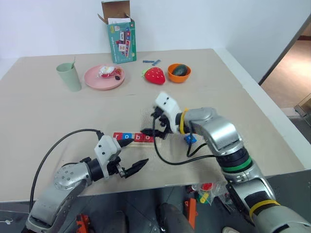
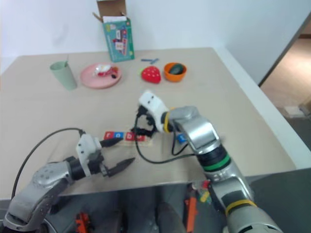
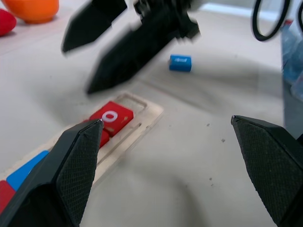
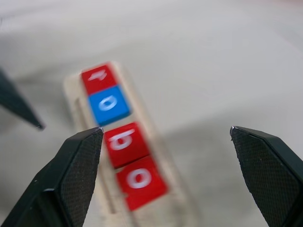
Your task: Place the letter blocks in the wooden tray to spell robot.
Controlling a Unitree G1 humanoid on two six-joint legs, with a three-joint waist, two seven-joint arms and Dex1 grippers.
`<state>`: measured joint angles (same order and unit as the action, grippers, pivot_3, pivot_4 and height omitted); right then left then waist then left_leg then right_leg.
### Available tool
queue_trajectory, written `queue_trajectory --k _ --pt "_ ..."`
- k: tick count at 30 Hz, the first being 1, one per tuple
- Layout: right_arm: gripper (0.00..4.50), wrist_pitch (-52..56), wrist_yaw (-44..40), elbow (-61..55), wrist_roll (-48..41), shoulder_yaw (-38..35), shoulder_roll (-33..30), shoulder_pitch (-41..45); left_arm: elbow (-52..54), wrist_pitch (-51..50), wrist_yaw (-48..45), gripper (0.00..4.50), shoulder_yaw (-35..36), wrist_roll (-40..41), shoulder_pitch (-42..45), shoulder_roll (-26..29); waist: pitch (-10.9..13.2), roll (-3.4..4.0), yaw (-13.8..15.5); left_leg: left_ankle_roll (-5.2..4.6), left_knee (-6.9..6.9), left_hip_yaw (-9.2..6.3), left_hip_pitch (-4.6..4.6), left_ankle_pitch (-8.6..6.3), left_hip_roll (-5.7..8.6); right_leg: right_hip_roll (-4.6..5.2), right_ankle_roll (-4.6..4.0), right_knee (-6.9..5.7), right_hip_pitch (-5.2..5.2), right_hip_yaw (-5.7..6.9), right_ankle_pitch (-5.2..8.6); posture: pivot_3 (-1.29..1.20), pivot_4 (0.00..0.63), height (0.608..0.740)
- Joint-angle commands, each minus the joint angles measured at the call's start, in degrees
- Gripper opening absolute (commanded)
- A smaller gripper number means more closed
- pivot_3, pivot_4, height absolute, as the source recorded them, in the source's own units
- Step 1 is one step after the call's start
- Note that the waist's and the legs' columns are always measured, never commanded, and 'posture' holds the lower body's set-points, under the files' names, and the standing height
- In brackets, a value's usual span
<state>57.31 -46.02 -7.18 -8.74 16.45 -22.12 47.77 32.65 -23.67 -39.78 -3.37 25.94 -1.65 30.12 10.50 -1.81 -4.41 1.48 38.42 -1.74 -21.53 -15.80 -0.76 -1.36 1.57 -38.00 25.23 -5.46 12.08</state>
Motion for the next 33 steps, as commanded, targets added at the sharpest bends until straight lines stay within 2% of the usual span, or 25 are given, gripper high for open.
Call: queue_trajectory --k 1,3,7,13,20,33 --pt "4.2 -3.74 -1.33 -1.95 -1.91 -3.4 -2.98 -1.71 1.41 -0.67 -1.79 4.5 2.24 2.96 0.71 1.32 0.0 0.0 0.0 0.0 0.0 0.01 -0.01 0.0 0.0 0.0 0.0 0.0 0.01 -0.01 0.0 0.0 0.15 0.74" --pt "3.77 -7.27 -5.77 -3.17 -3.36 -3.43 -7.2 -4.93 1.83 -2.05 -2.83 4.5 3.25 4.92 0.77 2.34 0.0 0.0 0.09 -0.01 -0.01 0.01 -0.01 -0.01 0.0 0.0 0.02 0.02 0.0 0.0 0.02 0.0 0.15 0.74" --pt "2.17 -13.47 -10.38 -3.22 -4.88 -3.22 -11.71 -9.66 2.28 -4.52 -4.1 4.5 4.96 8.78 0.38 3.96 0.01 0.0 0.1 -0.08 -0.04 0.05 -0.04 -0.05 0.03 0.05 0.06 0.04 0.01 -0.03 0.12 0.0 0.15 0.74" --pt "0.11 -16.42 -10.04 -0.72 -4.56 -1.7 -10.11 -8.96 1.93 -5.99 -2.71 4.5 6.69 11.28 0.78 3.87 0.01 -0.01 -0.45 -0.11 -0.03 0.08 0.04 -0.07 -0.06 -0.11 0.02 0.02 0.01 -0.09 0.08 0.0 0.15 0.74" --pt "0.01 -17.17 -8.72 1.18 -3.15 1.21 -6.61 -7.29 2.02 -4.89 -0.98 4.5 6.82 9.62 0.19 3.8 0.01 -0.01 -0.24 -0.1 -0.03 0.05 0.01 -0.07 -0.12 -0.17 -0.04 0.02 0.02 -0.08 0.06 0.0 0.15 0.74" --pt "0.01 -18.02 -8.67 2.0 -0.5 4.44 -7.07 -8.83 3.47 -4.39 1.12 4.5 5.62 7.84 -0.82 2.65 0.01 -0.01 -0.17 -0.08 -0.03 0.06 -0.01 -0.08 -0.02 -0.02 0.01 0.03 0.03 -0.08 0.1 0.0 0.15 0.74"
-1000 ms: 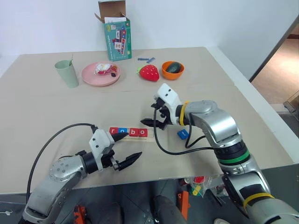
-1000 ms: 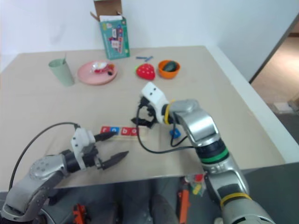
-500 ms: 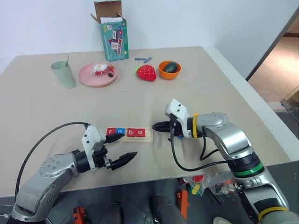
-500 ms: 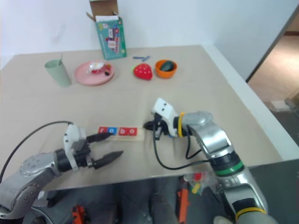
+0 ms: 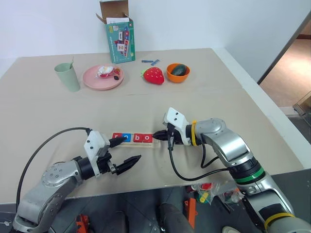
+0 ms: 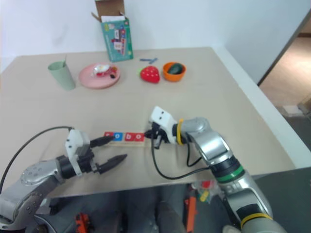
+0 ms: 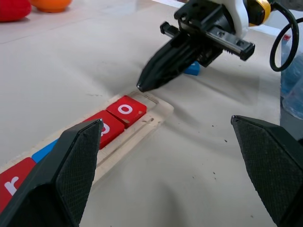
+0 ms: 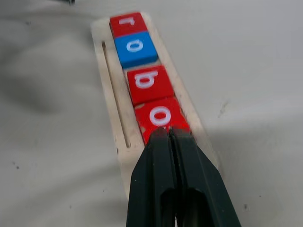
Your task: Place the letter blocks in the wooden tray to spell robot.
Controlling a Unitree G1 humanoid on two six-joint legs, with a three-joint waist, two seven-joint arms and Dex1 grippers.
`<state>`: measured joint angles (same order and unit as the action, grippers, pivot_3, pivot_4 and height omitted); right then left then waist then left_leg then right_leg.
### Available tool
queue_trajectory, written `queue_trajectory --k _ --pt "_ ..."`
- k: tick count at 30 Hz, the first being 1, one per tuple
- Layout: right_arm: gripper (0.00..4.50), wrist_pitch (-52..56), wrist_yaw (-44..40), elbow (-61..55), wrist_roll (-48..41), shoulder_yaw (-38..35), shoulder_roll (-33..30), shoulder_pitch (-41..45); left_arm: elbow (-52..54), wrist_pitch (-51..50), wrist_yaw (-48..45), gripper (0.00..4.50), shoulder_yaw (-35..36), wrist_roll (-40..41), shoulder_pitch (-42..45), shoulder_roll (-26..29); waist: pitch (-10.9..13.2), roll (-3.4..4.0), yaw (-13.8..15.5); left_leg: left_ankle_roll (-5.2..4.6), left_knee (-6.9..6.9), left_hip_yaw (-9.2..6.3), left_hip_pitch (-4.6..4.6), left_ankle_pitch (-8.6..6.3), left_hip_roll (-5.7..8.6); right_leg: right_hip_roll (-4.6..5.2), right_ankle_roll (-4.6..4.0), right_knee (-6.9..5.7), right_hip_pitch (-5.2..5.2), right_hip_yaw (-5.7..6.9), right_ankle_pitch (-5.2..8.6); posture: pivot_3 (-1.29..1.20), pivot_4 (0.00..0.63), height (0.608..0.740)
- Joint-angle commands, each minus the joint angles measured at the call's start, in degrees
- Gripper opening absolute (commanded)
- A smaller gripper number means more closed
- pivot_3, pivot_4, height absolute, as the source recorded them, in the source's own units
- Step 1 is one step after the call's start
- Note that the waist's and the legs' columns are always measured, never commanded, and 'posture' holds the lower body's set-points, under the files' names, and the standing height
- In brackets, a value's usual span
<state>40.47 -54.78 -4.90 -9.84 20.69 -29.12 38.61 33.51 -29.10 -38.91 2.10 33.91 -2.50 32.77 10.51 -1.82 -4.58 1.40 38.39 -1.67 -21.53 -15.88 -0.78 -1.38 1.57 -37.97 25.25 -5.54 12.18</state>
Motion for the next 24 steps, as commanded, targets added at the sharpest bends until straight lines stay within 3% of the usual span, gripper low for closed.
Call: queue_trajectory --k 1,24 --pt "0.01 -1.23 0.27 0.07 0.8 0.25 0.08 0.4 2.61 1.01 0.28 4.5 0.12 -0.18 0.12 -0.07 0.0 0.0 0.0 0.0 0.0 0.0 0.0 0.0 0.0 -0.01 0.0 0.0 0.0 0.0 0.0 0.0 0.15 0.74" --pt "0.01 -4.8 0.33 5.53 4.65 2.75 3.64 2.34 2.53 1.52 1.38 4.5 0.08 -1.82 0.15 -0.8 0.0 0.0 -0.01 0.0 0.0 -0.01 0.0 0.0 0.01 0.01 0.0 -0.01 -0.01 0.0 0.0 0.0 0.15 0.74"
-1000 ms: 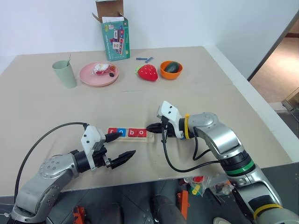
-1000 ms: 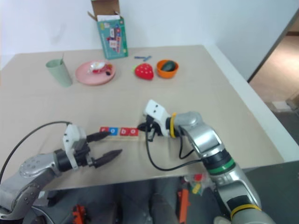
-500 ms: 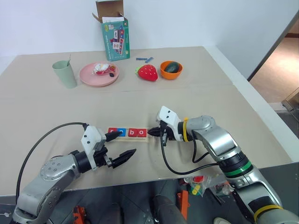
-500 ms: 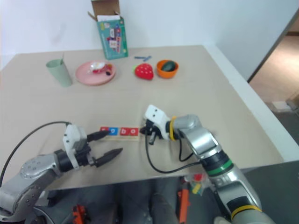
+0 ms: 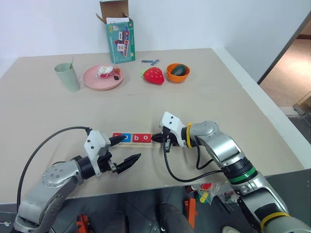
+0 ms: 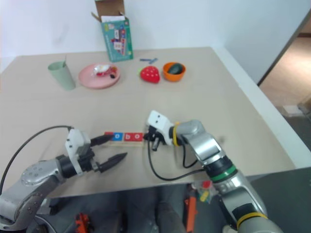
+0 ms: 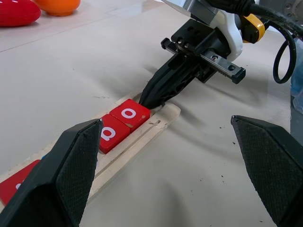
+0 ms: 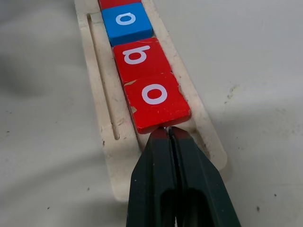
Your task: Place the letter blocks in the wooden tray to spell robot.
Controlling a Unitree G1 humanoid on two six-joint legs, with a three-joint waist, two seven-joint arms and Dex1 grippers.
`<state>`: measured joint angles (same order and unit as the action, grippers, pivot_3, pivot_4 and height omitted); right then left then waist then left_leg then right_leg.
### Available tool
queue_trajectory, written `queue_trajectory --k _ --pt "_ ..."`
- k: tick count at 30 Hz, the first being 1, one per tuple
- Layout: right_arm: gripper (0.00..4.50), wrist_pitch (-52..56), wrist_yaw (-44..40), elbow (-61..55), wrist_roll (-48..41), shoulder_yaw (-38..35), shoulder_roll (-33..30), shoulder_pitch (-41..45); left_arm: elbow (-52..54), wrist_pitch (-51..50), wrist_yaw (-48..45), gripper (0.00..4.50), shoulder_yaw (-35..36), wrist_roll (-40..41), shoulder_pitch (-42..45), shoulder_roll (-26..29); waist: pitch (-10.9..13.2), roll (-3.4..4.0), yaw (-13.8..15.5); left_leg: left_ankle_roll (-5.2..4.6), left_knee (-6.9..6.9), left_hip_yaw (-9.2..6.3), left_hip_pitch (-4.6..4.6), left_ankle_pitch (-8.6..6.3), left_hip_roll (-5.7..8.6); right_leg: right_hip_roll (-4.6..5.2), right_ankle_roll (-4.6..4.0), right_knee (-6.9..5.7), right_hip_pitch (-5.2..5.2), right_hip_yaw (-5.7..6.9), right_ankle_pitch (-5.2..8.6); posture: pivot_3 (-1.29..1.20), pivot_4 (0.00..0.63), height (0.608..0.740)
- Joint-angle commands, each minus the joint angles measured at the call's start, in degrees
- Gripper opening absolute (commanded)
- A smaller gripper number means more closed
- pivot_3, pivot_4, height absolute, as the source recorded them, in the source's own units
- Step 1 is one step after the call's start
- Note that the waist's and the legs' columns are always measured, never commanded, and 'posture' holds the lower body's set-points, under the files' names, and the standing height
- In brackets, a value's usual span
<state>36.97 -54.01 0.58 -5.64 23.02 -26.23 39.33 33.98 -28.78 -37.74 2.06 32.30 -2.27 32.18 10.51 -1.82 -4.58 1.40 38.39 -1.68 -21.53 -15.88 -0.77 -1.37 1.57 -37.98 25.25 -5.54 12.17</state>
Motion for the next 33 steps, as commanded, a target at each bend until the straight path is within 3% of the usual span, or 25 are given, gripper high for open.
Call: queue_trajectory --k 1,13,16,17,18,19,28,33 --pt "0.01 -1.41 -0.47 0.25 0.59 0.52 0.97 1.74 2.06 1.24 0.27 4.5 0.07 -0.32 -0.12 -0.26 0.0 0.0 -0.01 0.0 0.0 0.0 0.0 0.0 0.0 -0.01 0.0 0.0 0.0 -0.01 0.0 0.0 0.15 0.74" --pt "0.01 -1.84 -1.07 0.66 1.45 0.87 1.21 1.74 2.44 1.79 0.61 4.5 -0.33 -1.4 -1.03 -0.79 0.0 0.0 0.0 0.0 0.01 -0.03 0.01 0.0 -0.01 -0.01 -0.01 -0.01 -0.01 0.03 -0.01 0.0 0.15 0.74" --pt "0.01 -0.93 0.31 1.09 0.31 -1.9 1.76 2.16 2.5 2.0 0.52 4.5 -0.71 -1.66 -1.15 -0.73 0.0 0.0 0.0 0.0 0.01 -0.03 0.01 0.0 -0.01 -0.01 -0.01 -0.01 -0.01 0.03 -0.01 0.0 0.15 0.74" --pt "0.84 -0.38 -0.16 0.57 -0.43 -2.89 1.31 2.53 2.51 2.14 0.42 4.5 -0.9 -1.73 -1.19 -0.61 0.0 0.0 0.01 0.0 0.01 -0.02 0.01 0.0 0.0 0.0 -0.01 -0.01 -0.01 0.02 -0.01 0.0 0.15 0.74" --pt "0.84 0.08 -0.56 0.02 -1.3 -4.15 0.86 3.01 2.51 2.27 0.29 4.5 -1.06 -1.78 -1.23 -0.49 0.0 0.0 0.01 0.0 0.01 -0.02 0.01 0.0 0.01 0.01 -0.01 -0.01 -0.01 0.02 -0.01 0.0 0.15 0.74" --pt "1.39 0.62 -0.93 -0.45 -2.08 -5.23 0.43 3.46 2.5 2.35 0.14 4.5 -1.2 -1.82 -1.24 -0.36 0.0 0.0 0.01 0.0 0.01 -0.02 0.0 0.0 0.01 0.01 -0.01 -0.01 -0.01 0.02 -0.01 0.0 0.15 0.74" --pt "4.49 5.45 -7.18 -4.96 -12.54 -15.51 -7.02 2.76 2.4 3.22 -4.21 4.5 -4.1 -2.77 -0.22 1.76 0.0 0.0 0.14 0.0 0.0 -0.04 -0.01 0.0 0.02 0.01 0.0 0.0 -0.02 0.05 0.0 0.0 0.15 0.74" --pt "4.49 2.55 -10.64 -3.85 -11.2 -15.64 -15.69 -1.69 1.56 3.03 -7.38 4.5 -5.64 -2.44 2.06 3.06 0.0 0.0 0.2 0.0 0.01 -0.01 0.0 0.0 0.03 0.02 0.01 0.0 -0.03 0.04 0.01 0.0 0.15 0.74"
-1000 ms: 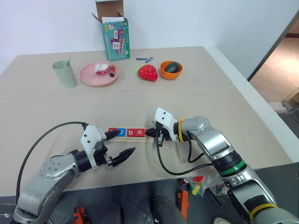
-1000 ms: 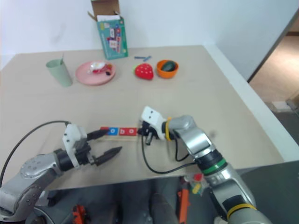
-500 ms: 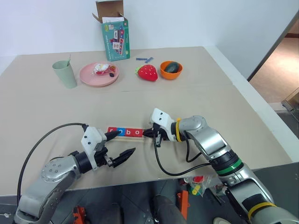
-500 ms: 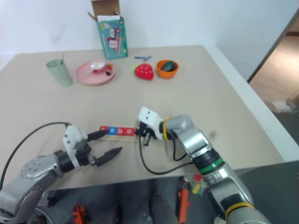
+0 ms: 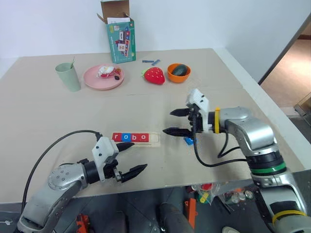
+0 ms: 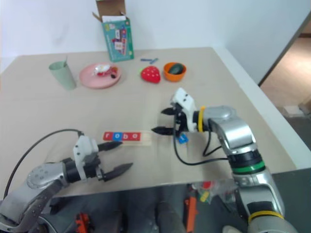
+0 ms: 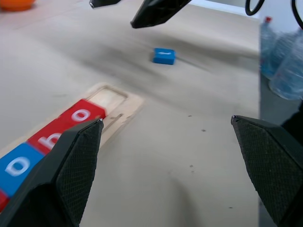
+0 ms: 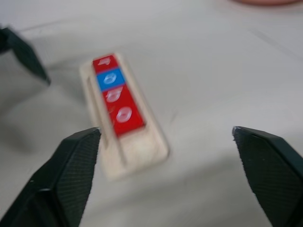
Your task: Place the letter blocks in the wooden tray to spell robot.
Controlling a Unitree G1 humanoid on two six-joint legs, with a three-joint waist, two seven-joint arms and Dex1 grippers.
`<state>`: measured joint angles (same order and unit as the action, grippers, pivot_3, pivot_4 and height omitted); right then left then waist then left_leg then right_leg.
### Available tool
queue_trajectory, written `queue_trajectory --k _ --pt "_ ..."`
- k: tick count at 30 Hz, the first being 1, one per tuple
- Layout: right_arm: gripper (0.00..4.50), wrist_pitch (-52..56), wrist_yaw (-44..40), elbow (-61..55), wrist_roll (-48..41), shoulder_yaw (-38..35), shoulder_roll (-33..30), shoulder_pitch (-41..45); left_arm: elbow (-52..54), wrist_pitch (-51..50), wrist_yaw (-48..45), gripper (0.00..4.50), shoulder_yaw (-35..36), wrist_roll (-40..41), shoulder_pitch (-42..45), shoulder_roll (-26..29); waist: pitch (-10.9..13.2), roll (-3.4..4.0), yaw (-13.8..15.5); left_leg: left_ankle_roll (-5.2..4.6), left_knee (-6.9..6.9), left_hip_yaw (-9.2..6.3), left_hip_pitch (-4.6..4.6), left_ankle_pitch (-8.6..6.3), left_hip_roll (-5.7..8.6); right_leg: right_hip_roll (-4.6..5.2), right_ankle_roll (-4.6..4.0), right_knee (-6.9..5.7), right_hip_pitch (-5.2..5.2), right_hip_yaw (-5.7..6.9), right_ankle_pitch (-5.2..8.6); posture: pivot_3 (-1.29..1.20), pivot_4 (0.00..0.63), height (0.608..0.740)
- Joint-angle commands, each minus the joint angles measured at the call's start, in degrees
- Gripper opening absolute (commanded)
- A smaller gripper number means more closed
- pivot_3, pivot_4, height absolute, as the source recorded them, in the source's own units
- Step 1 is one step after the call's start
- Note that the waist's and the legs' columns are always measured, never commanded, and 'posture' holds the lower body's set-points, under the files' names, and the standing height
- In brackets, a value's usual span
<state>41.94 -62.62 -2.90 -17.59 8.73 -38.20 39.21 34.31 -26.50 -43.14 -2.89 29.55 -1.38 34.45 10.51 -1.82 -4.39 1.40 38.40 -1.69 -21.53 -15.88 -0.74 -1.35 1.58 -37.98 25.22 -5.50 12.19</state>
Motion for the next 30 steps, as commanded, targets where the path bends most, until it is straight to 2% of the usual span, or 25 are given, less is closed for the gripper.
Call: queue_trajectory --k 1,5,7,15,21,22,24,25,30 --pt "4.49 -3.6 -2.68 0.03 1.17 -1.11 -5.08 -2.4 1.26 0.61 -2.64 4.5 -1.04 0.45 1.5 1.17 0.0 0.0 0.02 0.0 0.01 0.03 0.02 0.0 0.0 0.0 0.0 0.0 -0.01 -0.02 0.0 0.0 0.15 0.74" --pt "4.49 -10.47 -6.19 2.74 3.21 0.67 -8.25 -3.94 1.69 -0.03 -5.01 4.5 -2.36 0.99 2.22 2.32 0.0 0.0 -0.2 -0.01 0.0 0.16 0.06 -0.01 -0.02 -0.04 0.02 0.0 0.0 -0.16 -0.01 0.0 0.15 0.74" --pt "4.49 -18.47 -9.33 6.51 6.23 2.88 -9.09 -3.22 1.49 0.13 -5.82 4.5 -2.85 0.93 2.65 2.59 0.0 0.0 -0.24 -0.01 0.0 0.18 0.1 -0.01 -0.07 -0.12 0.0 0.0 0.0 -0.17 -0.02 0.0 0.15 0.74" --pt "4.49 -41.75 -16.23 27.67 14.01 8.33 -5.33 5.3 1.3 -0.31 -5.28 4.5 -2.84 1.02 3.67 2.27 0.02 -0.02 -0.22 -0.01 0.02 0.21 0.16 0.0 -0.12 -0.2 -0.03 -0.01 -0.03 -0.23 -0.09 0.0 0.15 0.74" --pt "4.49 -51.59 -18.75 40.94 17.27 9.23 -2.55 9.52 2.64 -1.64 -3.06 4.5 -1.9 1.27 2.74 2.29 0.02 -0.02 -0.05 -0.02 0.0 0.2 0.13 -0.01 -0.09 -0.12 -0.04 -0.01 -0.02 -0.23 -0.07 0.0 0.15 0.74" --pt "3.96 -52.46 -19.06 42.13 17.47 9.23 -2.21 9.69 3.03 -1.86 -2.64 4.5 -1.72 1.4 2.44 2.28 0.02 -0.03 -0.05 -0.02 0.01 0.21 0.14 -0.01 -0.09 -0.1 -0.04 -0.01 -0.03 -0.25 -0.07 0.0 0.15 0.74" --pt "3.43 -54.53 -19.46 44.01 18.07 9.35 -1.84 9.8 3.59 -2.16 -1.89 4.5 -1.44 1.71 1.96 2.34 0.02 -0.03 -0.07 -0.02 0.02 0.19 0.18 -0.01 -0.08 -0.06 -0.04 -0.01 -0.08 -0.24 -0.08 0.0 0.15 0.74" --pt "2.95 -55.31 -19.56 44.71 18.27 9.33 -1.7 9.86 3.76 -2.28 -1.62 4.5 -1.34 1.83 1.81 2.38 0.02 -0.03 -0.07 -0.02 0.02 0.2 0.25 -0.01 -0.07 -0.05 -0.03 -0.01 -0.15 -0.24 -0.08 0.0 0.15 0.74" --pt "1.24 -54.81 -21.47 45.45 17.46 8.62 -1.43 9.94 4.38 -2.88 -0.67 4.5 -0.47 2.11 1.1 2.55 0.02 -0.04 -0.09 0.0 0.1 0.28 0.61 0.1 -0.02 -0.05 -0.04 -0.01 -0.49 -0.33 -0.21 0.0 0.15 0.74"
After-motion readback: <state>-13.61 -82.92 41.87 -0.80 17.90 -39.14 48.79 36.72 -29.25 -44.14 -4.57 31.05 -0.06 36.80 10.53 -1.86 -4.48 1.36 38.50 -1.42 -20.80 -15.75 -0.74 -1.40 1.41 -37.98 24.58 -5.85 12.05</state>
